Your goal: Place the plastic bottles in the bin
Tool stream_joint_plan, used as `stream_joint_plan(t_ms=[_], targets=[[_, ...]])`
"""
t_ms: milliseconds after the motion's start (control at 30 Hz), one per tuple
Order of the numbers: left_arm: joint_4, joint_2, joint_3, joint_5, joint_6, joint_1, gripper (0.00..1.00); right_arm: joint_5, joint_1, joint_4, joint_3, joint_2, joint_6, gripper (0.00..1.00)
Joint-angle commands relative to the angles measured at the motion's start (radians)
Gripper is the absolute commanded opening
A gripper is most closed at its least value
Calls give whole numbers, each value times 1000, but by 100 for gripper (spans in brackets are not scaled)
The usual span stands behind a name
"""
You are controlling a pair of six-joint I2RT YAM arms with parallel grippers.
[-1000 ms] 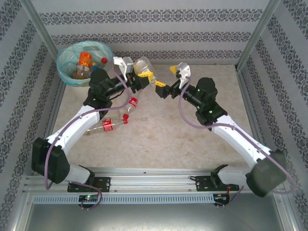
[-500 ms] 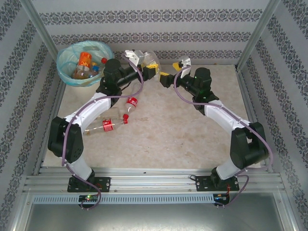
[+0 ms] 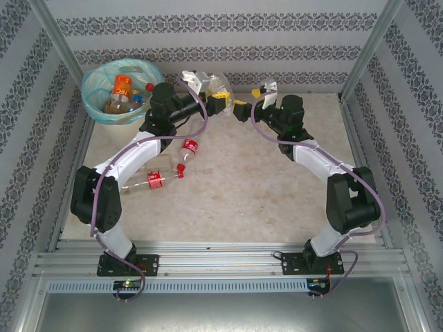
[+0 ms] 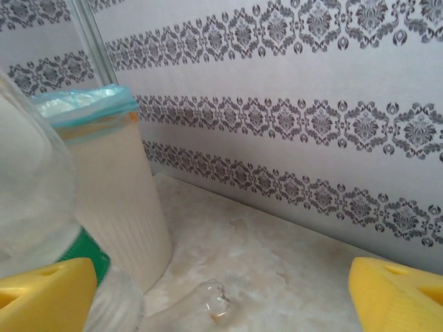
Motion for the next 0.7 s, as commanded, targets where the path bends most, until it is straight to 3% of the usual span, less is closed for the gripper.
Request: stream_joint_plan(t_ms=[0,433,667], targets=[[33,5,34,36,-9,-6,0,8,-5,32,28,4,15,93],[104,-73,12,28,-62,-5,0,13,-5,12,5,-50,28,92],[98,-182,1,-39,-60,-3,0,38,-5,0,-29,-110,30,92]])
